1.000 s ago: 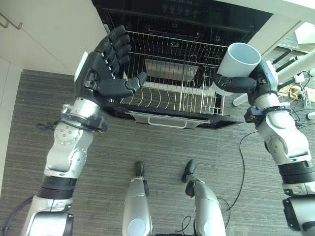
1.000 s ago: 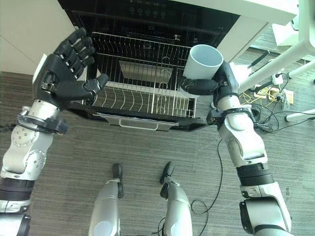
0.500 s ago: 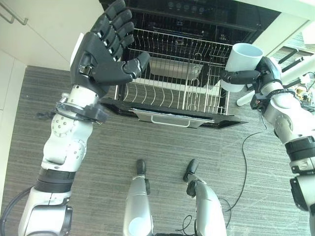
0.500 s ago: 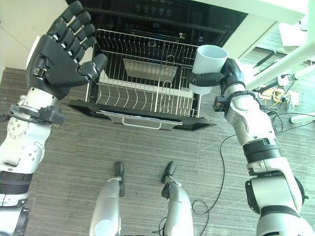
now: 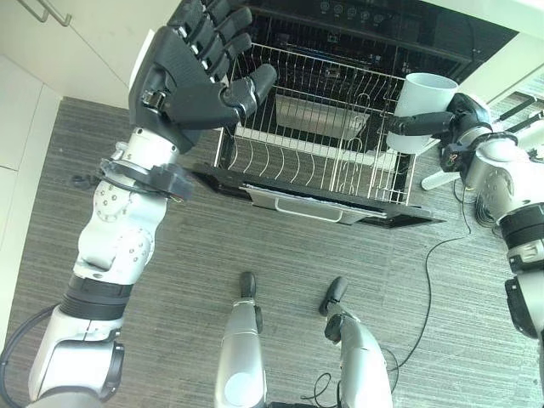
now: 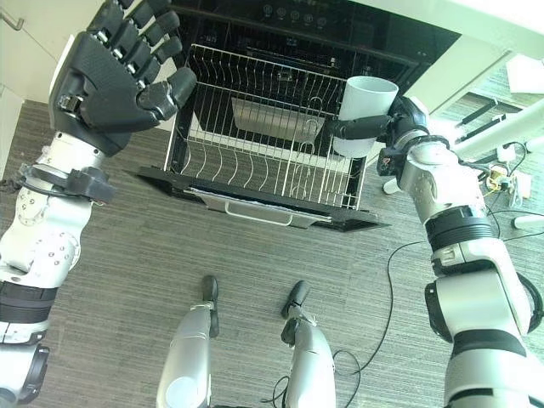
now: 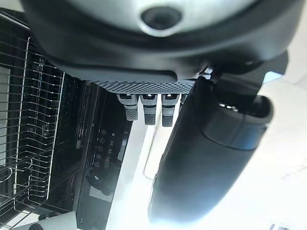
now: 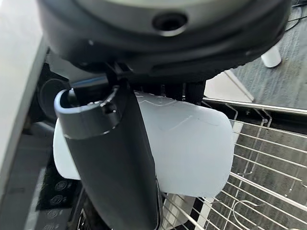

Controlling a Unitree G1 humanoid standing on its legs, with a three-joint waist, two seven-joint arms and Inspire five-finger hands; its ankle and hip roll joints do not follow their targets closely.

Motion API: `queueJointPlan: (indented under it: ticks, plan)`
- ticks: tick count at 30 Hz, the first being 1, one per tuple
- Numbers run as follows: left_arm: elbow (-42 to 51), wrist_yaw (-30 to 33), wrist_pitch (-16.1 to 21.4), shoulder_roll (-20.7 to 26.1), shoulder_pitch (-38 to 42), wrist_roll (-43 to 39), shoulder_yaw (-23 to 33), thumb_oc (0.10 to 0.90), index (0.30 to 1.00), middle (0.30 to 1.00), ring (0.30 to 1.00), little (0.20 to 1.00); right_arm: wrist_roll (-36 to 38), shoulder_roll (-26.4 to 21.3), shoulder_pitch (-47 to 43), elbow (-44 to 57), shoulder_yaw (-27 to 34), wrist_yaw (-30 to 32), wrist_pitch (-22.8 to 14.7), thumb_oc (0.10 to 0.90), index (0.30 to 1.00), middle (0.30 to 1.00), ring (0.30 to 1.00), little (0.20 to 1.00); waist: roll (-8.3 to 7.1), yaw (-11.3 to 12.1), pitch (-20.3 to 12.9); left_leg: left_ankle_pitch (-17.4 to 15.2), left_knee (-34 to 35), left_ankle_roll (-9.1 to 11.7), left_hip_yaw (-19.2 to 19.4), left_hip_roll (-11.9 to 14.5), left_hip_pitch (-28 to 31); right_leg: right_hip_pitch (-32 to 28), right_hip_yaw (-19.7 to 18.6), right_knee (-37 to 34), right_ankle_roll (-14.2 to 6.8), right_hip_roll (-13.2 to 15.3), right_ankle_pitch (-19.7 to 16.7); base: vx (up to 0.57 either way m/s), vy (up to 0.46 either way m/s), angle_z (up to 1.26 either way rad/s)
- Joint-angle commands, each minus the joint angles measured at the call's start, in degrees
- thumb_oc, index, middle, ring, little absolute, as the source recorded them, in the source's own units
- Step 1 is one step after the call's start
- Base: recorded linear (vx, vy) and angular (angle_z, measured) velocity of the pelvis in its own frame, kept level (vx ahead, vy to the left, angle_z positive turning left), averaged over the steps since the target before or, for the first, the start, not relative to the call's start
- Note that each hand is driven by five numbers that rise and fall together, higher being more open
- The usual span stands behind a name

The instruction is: Place the dishes in the dishwasher.

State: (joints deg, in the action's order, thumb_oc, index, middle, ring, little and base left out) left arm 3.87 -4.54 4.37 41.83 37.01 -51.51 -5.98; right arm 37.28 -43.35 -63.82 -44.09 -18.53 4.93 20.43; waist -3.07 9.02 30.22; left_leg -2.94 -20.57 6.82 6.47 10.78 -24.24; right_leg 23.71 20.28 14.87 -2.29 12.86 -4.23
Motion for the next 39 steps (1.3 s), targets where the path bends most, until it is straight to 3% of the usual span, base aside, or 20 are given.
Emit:
queueJointPlan:
  ticks: [1, 16, 26, 27, 28, 29, 39]
  plan:
    - [7.0, -1.3, 8.1, 1.2, 6.0, -1.6, -1.1, 0.800, 0.900, 0.900, 0.900, 0.900, 1.7, -3.7, -7.9, 1.8, -2.3, 1.3, -2.6, 0.400, 0.300, 0.300, 0.300, 0.300, 2.00, 0.3, -4.3, -3.4, 3.4, -1.0, -2.1, -1.1, 0.1, -3.1, -1.1, 2.3, -8.8, 5.3, 7.4, 0.00, 0.000, 0.00]
    - [7.5, 0.0, 11.6, -1.5, 7.2, -1.3, -2.6, 0.800, 0.900, 0.900, 0.900, 0.900, 0.8, -1.6, -10.2, -5.1, -3.7, 3.6, -1.2, 0.400, 0.300, 0.300, 0.300, 0.300, 4.80, 0.4, -0.8, -2.4, 3.4, -1.7, -2.3, -2.9, -2.7, 0.1, -1.8, 2.3, -9.2, 6.5, 6.1, -0.01, 0.032, 0.03]
    - [8.1, 1.2, 13.1, -2.4, 6.6, -0.6, -2.8, 0.800, 0.900, 0.900, 0.900, 0.900, -0.6, -1.9, -10.3, -6.0, -3.5, 6.5, -0.5, 0.400, 0.300, 0.300, 0.300, 0.300, 5.55, -0.1, -0.4, -2.1, 3.4, -1.6, -1.9, -3.1, -3.7, 1.6, -2.4, 2.3, -9.5, 6.7, 5.5, -0.02, 0.017, -0.02]
    - [8.2, 1.5, 13.3, -2.4, 6.5, -0.7, -2.8, 0.800, 0.900, 0.900, 0.900, 0.900, -0.5, -2.0, -10.2, -5.9, -3.6, 6.7, -0.4, 0.450, 0.375, 0.375, 0.375, 0.375, 5.57, -0.2, -0.4, -2.1, 3.4, -1.6, -1.8, -3.0, -3.7, 1.8, -2.5, 2.3, -9.5, 6.7, 5.5, -0.05, 0.021, 0.02]
    - [8.2, 1.6, 13.3, -2.2, 6.5, -0.9, -2.8, 0.800, 0.900, 0.900, 0.900, 0.900, -0.3, -2.2, -10.2, -5.9, -3.6, 6.8, -0.4, 0.698, 0.747, 0.747, 0.747, 0.747, 5.57, -0.3, -0.4, -2.2, 3.4, -1.6, -1.7, -3.0, -3.6, 1.7, -2.5, 2.3, -9.5, 6.7, 5.4, -0.05, 0.025, 0.02]
    - [8.3, 1.8, 13.3, -2.0, 6.5, -1.0, -2.8, 0.800, 0.900, 0.900, 0.900, 0.900, -0.2, -2.5, -10.3, -5.7, -3.6, 6.7, -0.4, 0.800, 0.900, 0.900, 0.900, 0.900, 5.57, -0.4, -0.4, -2.1, 3.4, -1.5, -1.5, -2.9, -3.6, 1.8, -2.5, 2.3, -9.5, 6.7, 5.4, -0.05, 0.019, 0.01]
    - [8.4, 1.6, 12.6, 0.1, 5.9, -2.2, -1.8, 0.800, 0.900, 0.900, 0.900, 0.900, -0.7, -4.6, -11.3, -2.2, -3.6, 6.1, 0.4, 0.800, 0.900, 0.900, 0.900, 0.900, 4.61, -0.7, -0.7, -2.3, 3.4, -1.2, -1.0, -2.4, -2.4, 0.9, -2.4, 2.3, -9.7, 6.4, 5.2, -0.01, 0.001, 0.00]
